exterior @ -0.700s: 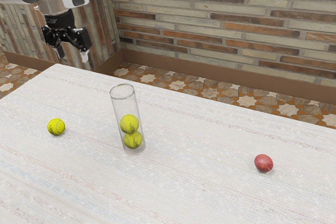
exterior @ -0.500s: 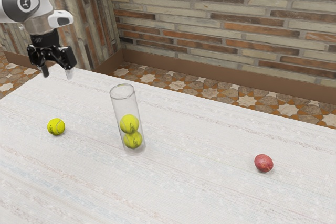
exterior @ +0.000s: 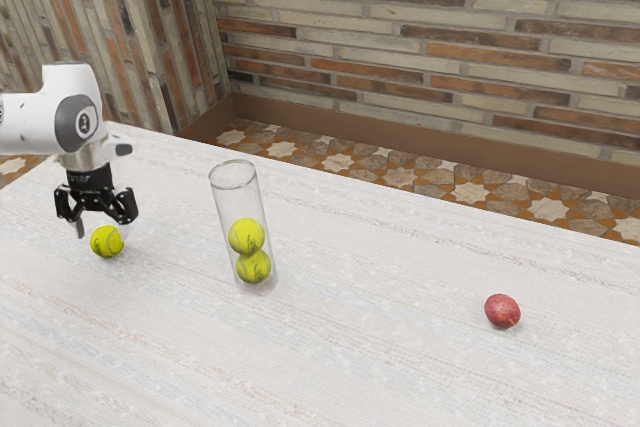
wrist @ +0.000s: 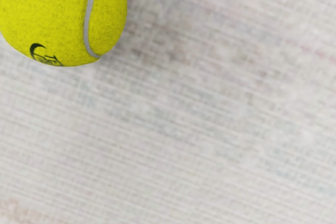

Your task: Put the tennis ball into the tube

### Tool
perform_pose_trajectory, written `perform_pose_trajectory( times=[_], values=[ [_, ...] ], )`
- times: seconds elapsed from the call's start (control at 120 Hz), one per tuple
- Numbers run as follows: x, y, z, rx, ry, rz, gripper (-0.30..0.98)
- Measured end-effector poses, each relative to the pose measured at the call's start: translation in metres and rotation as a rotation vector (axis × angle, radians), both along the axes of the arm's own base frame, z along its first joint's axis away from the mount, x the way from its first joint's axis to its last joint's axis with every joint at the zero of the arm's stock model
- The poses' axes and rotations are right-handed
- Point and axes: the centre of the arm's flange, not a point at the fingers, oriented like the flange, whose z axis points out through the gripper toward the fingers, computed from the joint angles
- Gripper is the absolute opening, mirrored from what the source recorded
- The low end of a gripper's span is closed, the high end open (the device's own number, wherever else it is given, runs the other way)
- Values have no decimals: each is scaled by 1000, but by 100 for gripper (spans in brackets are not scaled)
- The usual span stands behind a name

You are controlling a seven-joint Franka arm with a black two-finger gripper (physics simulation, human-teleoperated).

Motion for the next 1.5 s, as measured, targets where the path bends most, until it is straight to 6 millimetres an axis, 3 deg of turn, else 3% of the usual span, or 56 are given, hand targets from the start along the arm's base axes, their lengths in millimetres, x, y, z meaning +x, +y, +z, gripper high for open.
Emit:
perform_pose_trajectory(
  times=[0.183, 0.383, 0.65, 1.025, 1.267, 1.5],
  values=[
    [-3, 35, -31, 18, 5, 43, 66],
    [28, 49, -39, 45, -35, 28, 66],
    [42, 77, -66, 39, -45, 30, 66],
    [41, 80, -102, 22, -50, 7, 66],
    [37, 81, -105, 18, -61, -6, 61],
    [38, 78, -100, 20, -71, -27, 44]
  ],
)
